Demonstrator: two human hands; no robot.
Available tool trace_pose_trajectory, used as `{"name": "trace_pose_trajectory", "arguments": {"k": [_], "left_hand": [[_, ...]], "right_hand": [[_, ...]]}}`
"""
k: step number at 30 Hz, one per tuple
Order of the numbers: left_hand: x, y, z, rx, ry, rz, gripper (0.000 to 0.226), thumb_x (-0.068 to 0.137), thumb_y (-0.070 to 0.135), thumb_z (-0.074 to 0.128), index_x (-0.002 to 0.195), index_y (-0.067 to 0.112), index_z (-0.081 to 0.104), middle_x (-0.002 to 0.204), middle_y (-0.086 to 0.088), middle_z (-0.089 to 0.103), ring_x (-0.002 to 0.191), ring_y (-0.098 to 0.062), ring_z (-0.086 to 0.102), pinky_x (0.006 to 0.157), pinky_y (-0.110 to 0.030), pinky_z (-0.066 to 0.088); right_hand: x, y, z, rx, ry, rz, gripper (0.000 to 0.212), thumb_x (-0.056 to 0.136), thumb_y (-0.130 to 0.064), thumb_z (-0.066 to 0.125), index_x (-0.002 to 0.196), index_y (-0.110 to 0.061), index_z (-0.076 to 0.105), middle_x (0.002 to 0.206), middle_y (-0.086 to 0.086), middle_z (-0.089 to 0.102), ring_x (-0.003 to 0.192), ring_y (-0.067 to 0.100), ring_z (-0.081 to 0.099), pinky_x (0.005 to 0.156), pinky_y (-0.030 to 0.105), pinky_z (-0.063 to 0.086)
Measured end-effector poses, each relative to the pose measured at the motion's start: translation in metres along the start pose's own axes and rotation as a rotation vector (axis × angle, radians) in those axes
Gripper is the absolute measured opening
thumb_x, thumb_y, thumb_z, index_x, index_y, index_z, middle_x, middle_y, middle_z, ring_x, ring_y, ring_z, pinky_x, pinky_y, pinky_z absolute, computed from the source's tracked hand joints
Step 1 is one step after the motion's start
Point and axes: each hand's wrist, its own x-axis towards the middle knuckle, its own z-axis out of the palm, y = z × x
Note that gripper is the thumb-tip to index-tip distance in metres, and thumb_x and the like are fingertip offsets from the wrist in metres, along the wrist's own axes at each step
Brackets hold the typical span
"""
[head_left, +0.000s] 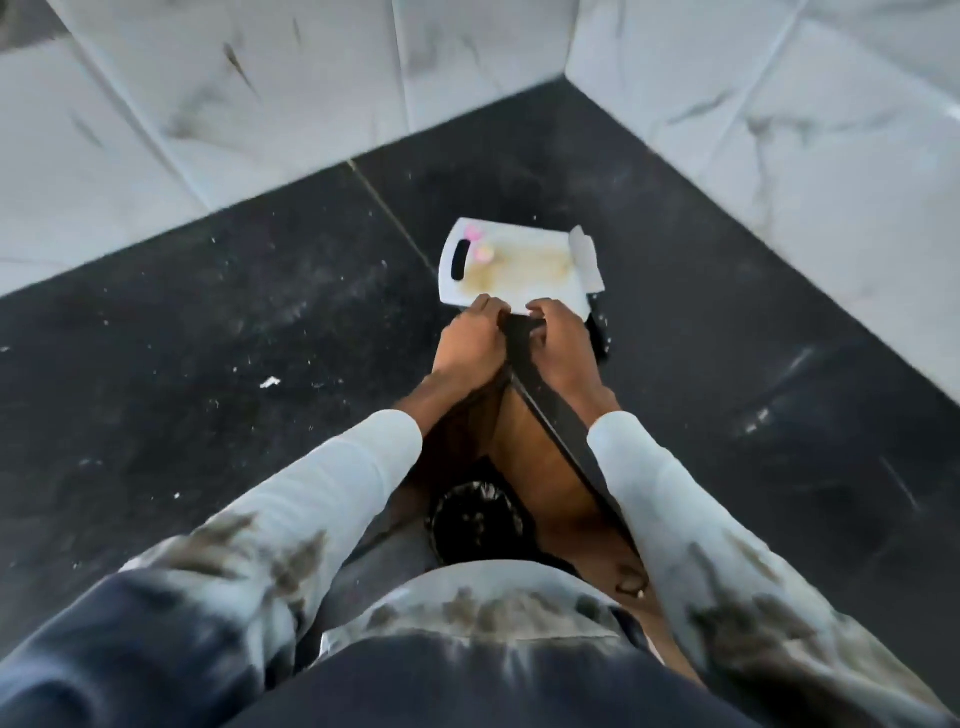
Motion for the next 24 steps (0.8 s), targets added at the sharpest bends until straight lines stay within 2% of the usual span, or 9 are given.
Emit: {"name": "trace_pose_trajectory", "arguments": {"k": [3, 8, 14, 18, 21, 24], "left_hand": [[0.030, 0.004, 0.002, 0.012, -0.011, -0.070, 0.042, 0.100, 0.002, 0.052, 0.140, 0.013, 0.061, 0.143, -0.003, 0.061, 0.119, -0.031, 0.068, 0.102, -0.047, 0.059], [0.072, 0.006, 0.017, 0.029, -0.057, -0.132, 0.046, 0.099, 0.000, 0.054, 0.144, 0.010, 0.060, 0.150, -0.004, 0.056, 0.125, -0.033, 0.065, 0.105, -0.044, 0.054], [0.104, -0.002, 0.037, 0.039, -0.108, -0.165, 0.045, 0.098, 0.005, 0.056, 0.142, 0.011, 0.061, 0.147, -0.004, 0.056, 0.125, -0.032, 0.064, 0.104, -0.045, 0.055], [0.109, -0.007, 0.045, 0.031, -0.133, -0.176, 0.044, 0.097, 0.005, 0.057, 0.141, 0.011, 0.061, 0.144, -0.004, 0.058, 0.125, -0.030, 0.063, 0.105, -0.044, 0.054], [0.108, -0.008, 0.046, 0.026, -0.140, -0.166, 0.044, 0.097, 0.005, 0.057, 0.140, 0.012, 0.062, 0.142, -0.003, 0.059, 0.124, -0.028, 0.064, 0.103, -0.043, 0.055], [0.105, -0.011, 0.043, 0.009, -0.130, -0.164, 0.042, 0.097, 0.005, 0.057, 0.139, 0.012, 0.064, 0.141, -0.003, 0.061, 0.124, -0.027, 0.064, 0.105, -0.044, 0.056]], "right_hand": [[0.032, 0.022, -0.007, -0.064, 0.026, 0.020, 0.038, 0.099, 0.000, 0.063, 0.136, -0.008, 0.062, 0.136, 0.009, 0.065, 0.119, 0.027, 0.065, 0.105, 0.041, 0.055], [0.080, 0.061, -0.006, -0.084, 0.071, 0.058, 0.041, 0.098, -0.003, 0.069, 0.139, -0.006, 0.063, 0.140, 0.009, 0.061, 0.127, 0.028, 0.063, 0.113, 0.039, 0.049], [0.125, 0.096, 0.001, -0.105, 0.055, 0.073, 0.052, 0.096, -0.002, 0.072, 0.146, -0.002, 0.057, 0.142, 0.011, 0.059, 0.130, 0.030, 0.058, 0.116, 0.040, 0.047], [0.141, 0.102, 0.014, -0.122, 0.026, 0.061, 0.051, 0.096, -0.002, 0.072, 0.145, -0.003, 0.059, 0.139, 0.013, 0.061, 0.131, 0.032, 0.054, 0.116, 0.040, 0.045], [0.149, 0.104, 0.018, -0.118, 0.030, 0.054, 0.038, 0.095, 0.003, 0.069, 0.132, -0.001, 0.069, 0.128, 0.013, 0.065, 0.121, 0.033, 0.057, 0.109, 0.040, 0.051], [0.150, 0.104, 0.017, -0.023, 0.090, 0.080, 0.024, 0.092, 0.011, 0.062, 0.104, -0.002, 0.079, 0.106, 0.012, 0.072, 0.098, 0.026, 0.069, 0.093, 0.033, 0.059]]}}
